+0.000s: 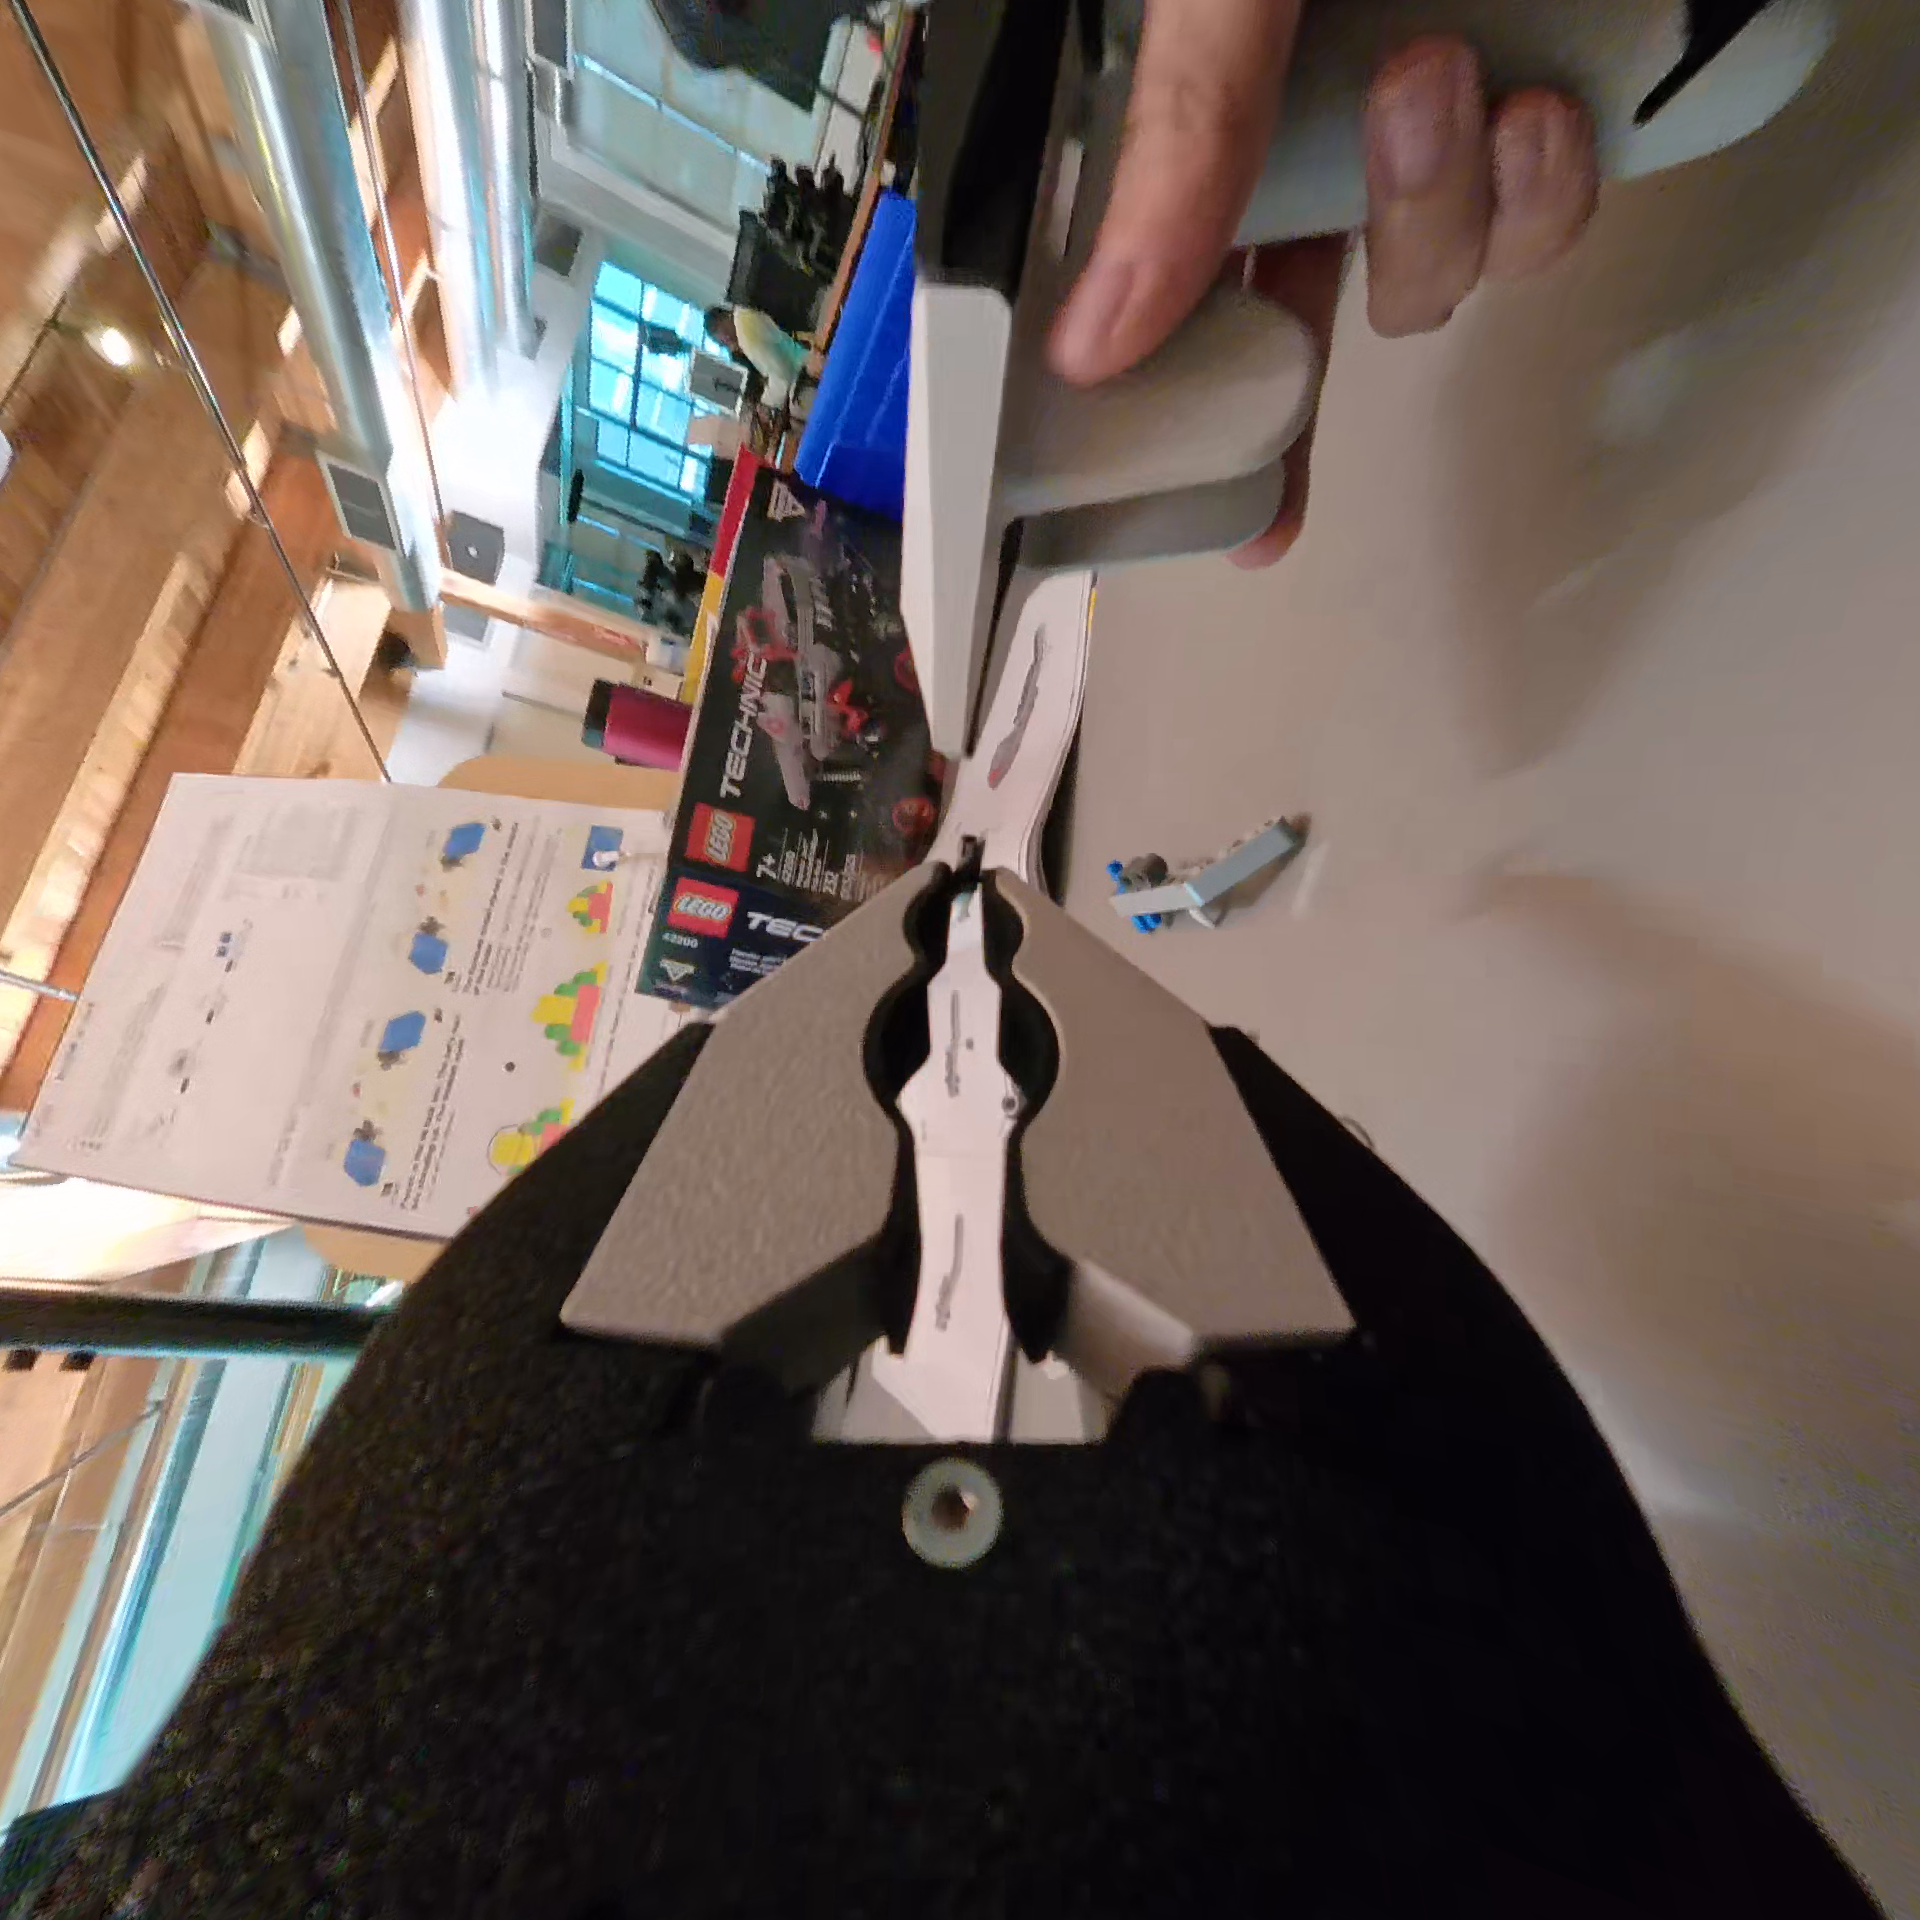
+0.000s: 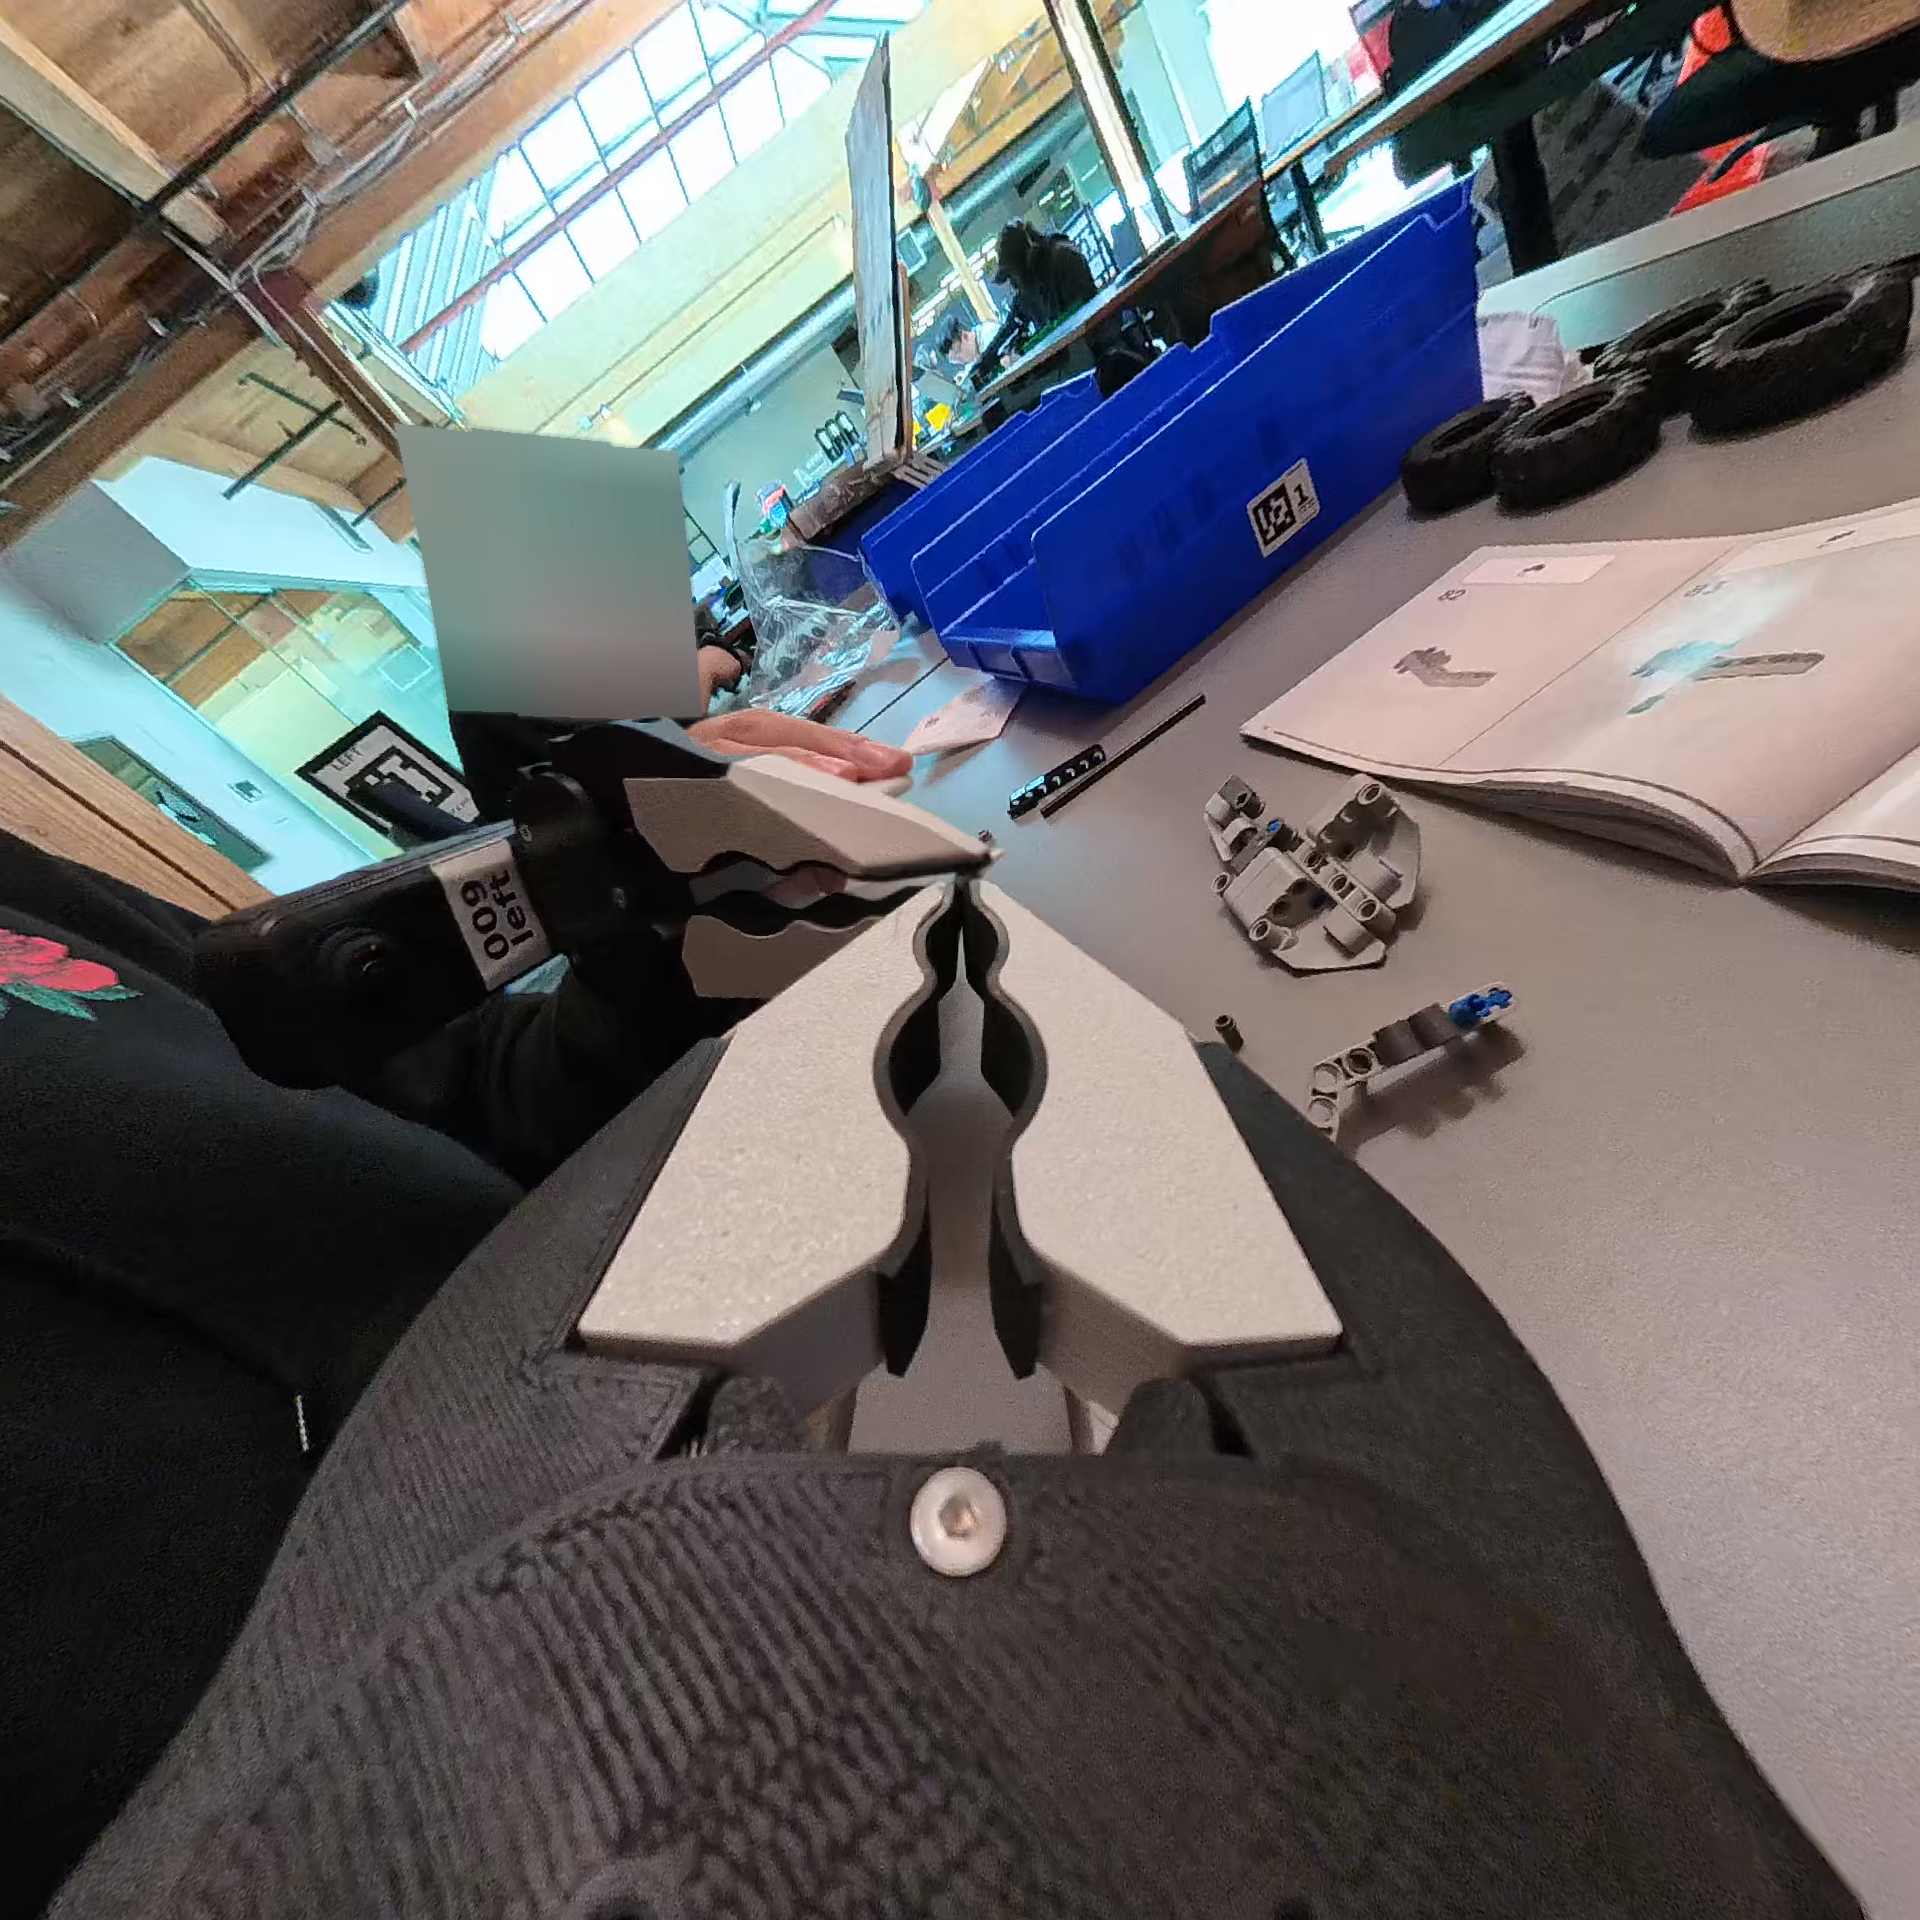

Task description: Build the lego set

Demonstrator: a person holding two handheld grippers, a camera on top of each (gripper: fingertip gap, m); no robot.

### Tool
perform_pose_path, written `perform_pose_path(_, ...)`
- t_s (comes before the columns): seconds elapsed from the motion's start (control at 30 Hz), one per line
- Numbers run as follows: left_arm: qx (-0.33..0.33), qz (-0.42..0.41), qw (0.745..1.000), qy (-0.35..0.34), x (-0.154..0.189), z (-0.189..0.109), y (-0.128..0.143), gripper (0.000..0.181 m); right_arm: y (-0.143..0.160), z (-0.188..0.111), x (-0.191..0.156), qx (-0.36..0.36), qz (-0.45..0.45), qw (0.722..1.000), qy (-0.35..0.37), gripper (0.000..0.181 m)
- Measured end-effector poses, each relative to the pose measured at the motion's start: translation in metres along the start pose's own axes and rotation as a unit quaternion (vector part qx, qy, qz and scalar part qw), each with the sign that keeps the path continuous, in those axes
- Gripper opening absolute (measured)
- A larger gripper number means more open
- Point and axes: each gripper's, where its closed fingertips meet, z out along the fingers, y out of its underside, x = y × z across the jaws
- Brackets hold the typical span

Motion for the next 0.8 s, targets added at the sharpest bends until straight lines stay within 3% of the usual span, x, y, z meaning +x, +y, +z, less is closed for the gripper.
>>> perform_pose_path(0.03,-0.003,0.004,1.0,0.001,0.0,0.0,0.0,0.002,0.0,-0.001,0.0,-0.002,-0.004,1.0,0.002,0.0)
perform_pose_path(0.1,-0.005,0.016,1.0,-0.001,0.001,0.0,-0.002,0.002,0.0,0.0,0.001,-0.01,-0.025,1.0,0.017,0.018)
perform_pose_path(0.2,-0.008,0.037,0.999,-0.005,0.004,0.002,-0.008,0.002,0.002,0.006,0.001,-0.021,-0.059,0.997,0.046,0.019)
perform_pose_path(0.53,-0.011,0.022,1.0,-0.017,0.0,0.002,-0.008,0.002,0.004,0.007,0.002,-0.037,-0.086,0.994,0.063,0.017)
perform_pose_path(0.67,-0.008,0.015,1.0,-0.011,0.002,0.003,-0.008,0.002,0.005,0.008,0.001,-0.04,-0.092,0.993,0.059,0.003)
perform_pose_path(0.8,0.008,-0.014,1.0,-0.005,0.002,0.002,-0.01,0.002,0.005,0.007,0.0,-0.04,-0.09,0.994,0.052,0.002)
